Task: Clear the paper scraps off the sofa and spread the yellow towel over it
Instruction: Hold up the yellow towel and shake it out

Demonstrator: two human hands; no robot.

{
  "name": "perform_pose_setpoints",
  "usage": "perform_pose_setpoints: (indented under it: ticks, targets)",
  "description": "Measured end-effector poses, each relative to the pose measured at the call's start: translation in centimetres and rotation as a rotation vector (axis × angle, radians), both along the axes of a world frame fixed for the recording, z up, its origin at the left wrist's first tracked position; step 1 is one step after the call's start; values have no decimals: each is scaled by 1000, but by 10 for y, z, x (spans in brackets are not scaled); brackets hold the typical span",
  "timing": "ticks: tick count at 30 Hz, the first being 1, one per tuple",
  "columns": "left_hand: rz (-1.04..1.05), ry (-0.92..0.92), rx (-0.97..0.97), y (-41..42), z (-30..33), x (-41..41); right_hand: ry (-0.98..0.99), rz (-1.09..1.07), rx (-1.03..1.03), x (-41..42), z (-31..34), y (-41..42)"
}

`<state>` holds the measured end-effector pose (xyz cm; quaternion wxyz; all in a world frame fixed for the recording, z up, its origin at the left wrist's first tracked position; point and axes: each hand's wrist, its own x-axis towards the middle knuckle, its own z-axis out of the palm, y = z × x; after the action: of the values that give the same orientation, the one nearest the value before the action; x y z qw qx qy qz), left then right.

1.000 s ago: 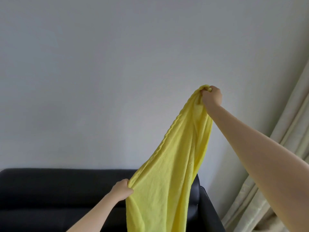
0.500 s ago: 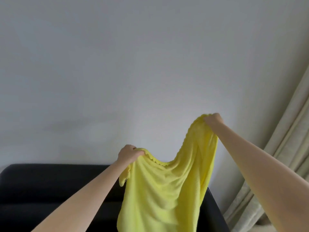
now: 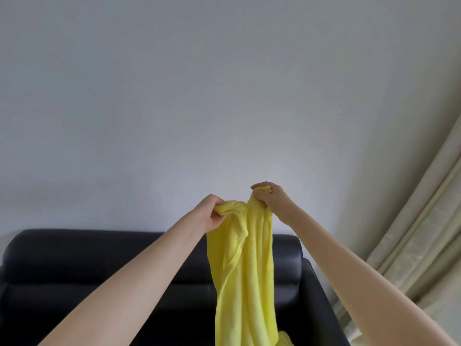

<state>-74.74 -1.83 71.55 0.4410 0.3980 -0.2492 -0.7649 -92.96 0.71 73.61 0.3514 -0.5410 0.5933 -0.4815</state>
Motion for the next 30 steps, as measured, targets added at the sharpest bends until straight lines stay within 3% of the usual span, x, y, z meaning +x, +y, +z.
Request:
perform_pose_setpoints:
  ticks: [3,7,12,16,18,21,23,26,27,30]
  targets:
    - [-65,-51,18,2,4,-2,164,57,-50,3,-3,2]
    - [-232,-156,-22,8,13,2,214,107,-69,-5,-9,6]
    - [-193,-104,-6,7,18,1,178,345,127,-6,-19,11]
    - [-143,-45,18,4,13,0,360,419,143,-1,-20,11]
    - [-133,-31,9,5,9,-1,288,418,179,-1,-21,11]
    - [-192,-281,-52,10,0,-8,-7,274,226,-1,-27,3]
    - [-221,-549,-166,15,-5,-16,-181,173,233,0,-29,-1]
    - [-189,-995,-526,15,-18,-22,-410,68,297,3,-30,-4]
    - [-127,-1054,-665,15,-23,-22,-454,55,307,4,-29,-3]
    - [-26,-985,-985,19,-34,-22,-501,57,315,10,-28,-2]
